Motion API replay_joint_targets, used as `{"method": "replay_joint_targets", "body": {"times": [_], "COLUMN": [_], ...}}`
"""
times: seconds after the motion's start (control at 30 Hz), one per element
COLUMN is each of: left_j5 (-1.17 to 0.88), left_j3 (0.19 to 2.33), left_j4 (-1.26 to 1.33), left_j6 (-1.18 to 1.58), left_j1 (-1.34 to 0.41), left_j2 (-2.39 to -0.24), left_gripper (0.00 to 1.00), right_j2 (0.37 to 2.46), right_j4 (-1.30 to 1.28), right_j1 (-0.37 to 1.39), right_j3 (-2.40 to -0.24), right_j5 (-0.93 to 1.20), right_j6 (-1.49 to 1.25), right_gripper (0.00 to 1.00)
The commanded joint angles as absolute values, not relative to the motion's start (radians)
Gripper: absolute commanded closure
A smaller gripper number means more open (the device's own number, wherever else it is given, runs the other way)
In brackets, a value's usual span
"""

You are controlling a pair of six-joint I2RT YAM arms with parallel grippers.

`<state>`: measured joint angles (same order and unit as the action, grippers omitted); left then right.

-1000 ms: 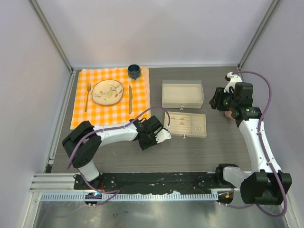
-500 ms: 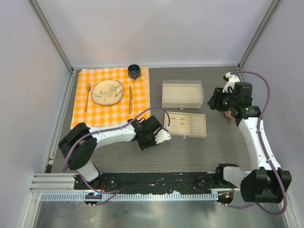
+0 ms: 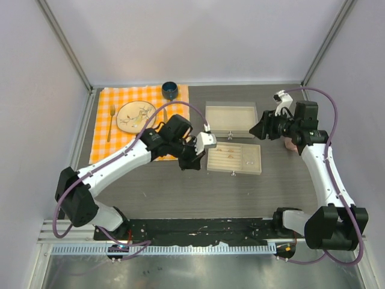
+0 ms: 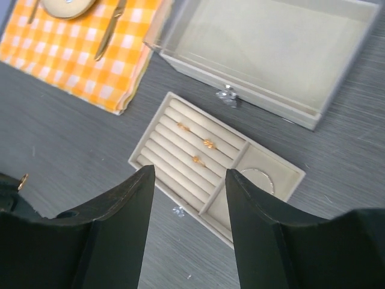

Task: Organize the mixed jewelry

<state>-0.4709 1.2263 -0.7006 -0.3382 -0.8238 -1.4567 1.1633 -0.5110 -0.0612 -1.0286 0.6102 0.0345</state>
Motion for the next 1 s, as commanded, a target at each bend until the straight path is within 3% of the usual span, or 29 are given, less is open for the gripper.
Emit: {"method": "replay_joint_targets", "body": {"times": [0.0,0.13,0.3,0.53,0.67,0.97], "left_j5": [-0.826,-1.090,-1.187,-1.305,-1.324,-1.365], "left_j3": [1.295,1.299,1.287,1.238,1.236,1.209], "left_j4": [-0.674,-0.533,-0.301,0.162,0.273,0.386], "left_j6": [-0.183,0.024,0.272,0.734,0.825,0.923], "left_j1": [-0.732,-0.655,-0.621,-0.594,-0.578,-0.565], "left_j2": [-1.428,-1.424,-1.396,-1.399,-1.413,-1.434], "left_gripper": [1.00,1.00,1.00,1.00,1.00,1.00], "right_j2": [1.166,1.175,1.186,1.180,1.157,1.115], "right_j4": [-0.408,-0.298,-0.256,-0.512,-0.451,-0.405], "right_j1": [-0.064,-0.063,-0.052,0.072,0.205,0.278], "right_j3": [-1.060,-1.026,-1.009,-1.086,-1.089,-1.144], "right_j5": [0.857,1.026,1.150,1.187,1.154,1.187], "right_j6": [0.072,0.011,0.032,0.359,0.341,0.339], "right_gripper": [0.43,0.43,0.42,0.42,0.43,0.44]}}
